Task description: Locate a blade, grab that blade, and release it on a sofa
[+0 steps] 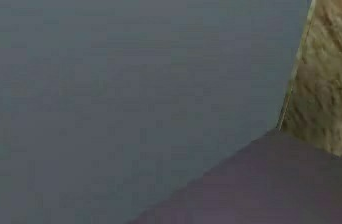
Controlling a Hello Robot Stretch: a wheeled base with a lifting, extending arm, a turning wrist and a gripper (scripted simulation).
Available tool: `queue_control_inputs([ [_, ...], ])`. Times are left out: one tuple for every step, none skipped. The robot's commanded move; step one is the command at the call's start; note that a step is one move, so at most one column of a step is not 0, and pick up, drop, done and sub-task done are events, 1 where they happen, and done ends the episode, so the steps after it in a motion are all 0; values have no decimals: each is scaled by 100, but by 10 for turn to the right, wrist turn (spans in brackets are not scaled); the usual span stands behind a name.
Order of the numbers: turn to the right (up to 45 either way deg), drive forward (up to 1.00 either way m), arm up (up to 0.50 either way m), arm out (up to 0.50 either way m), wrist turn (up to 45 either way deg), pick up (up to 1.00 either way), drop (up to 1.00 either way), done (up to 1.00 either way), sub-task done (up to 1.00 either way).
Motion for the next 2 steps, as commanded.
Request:
queue_control_inputs([
  [0, 50, 0, 0, 0, 0, 0, 0, 0],
  [390, 0, 0, 0, 0, 0, 0, 0, 0],
])
